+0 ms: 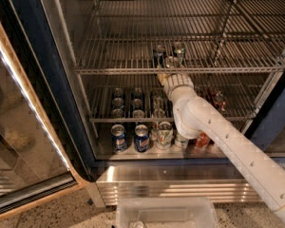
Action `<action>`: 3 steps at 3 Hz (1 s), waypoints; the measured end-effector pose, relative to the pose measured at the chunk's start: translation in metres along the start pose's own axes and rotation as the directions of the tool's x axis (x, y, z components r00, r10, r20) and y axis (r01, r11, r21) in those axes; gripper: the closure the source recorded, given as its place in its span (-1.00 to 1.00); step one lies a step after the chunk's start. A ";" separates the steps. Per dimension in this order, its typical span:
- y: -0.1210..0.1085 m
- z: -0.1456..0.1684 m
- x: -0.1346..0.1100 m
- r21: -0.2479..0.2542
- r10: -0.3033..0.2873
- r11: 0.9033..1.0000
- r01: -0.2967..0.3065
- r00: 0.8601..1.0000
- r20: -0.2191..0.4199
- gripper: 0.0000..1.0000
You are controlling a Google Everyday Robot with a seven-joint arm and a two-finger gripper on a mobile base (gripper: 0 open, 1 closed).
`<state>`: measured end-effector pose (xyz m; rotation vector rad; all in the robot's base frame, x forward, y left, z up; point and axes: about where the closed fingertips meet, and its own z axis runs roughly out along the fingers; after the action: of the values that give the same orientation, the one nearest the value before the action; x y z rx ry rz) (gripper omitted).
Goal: Pick pepsi can from middle shelf of fridge
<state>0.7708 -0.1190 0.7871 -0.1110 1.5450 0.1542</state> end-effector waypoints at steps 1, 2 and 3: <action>0.000 -0.012 -0.003 -0.011 -0.005 1.000 0.005 1.000 -0.011 1.00; -0.002 -0.026 -0.003 -0.020 -0.008 1.000 0.008 0.999 -0.034 1.00; -0.003 -0.042 -0.004 -0.028 -0.008 1.000 0.006 0.999 -0.053 1.00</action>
Offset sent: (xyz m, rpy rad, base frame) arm -0.0441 -0.0146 -0.0003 -0.0223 0.0642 0.0289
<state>0.7301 -0.1290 0.7900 -0.1438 1.5959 0.1685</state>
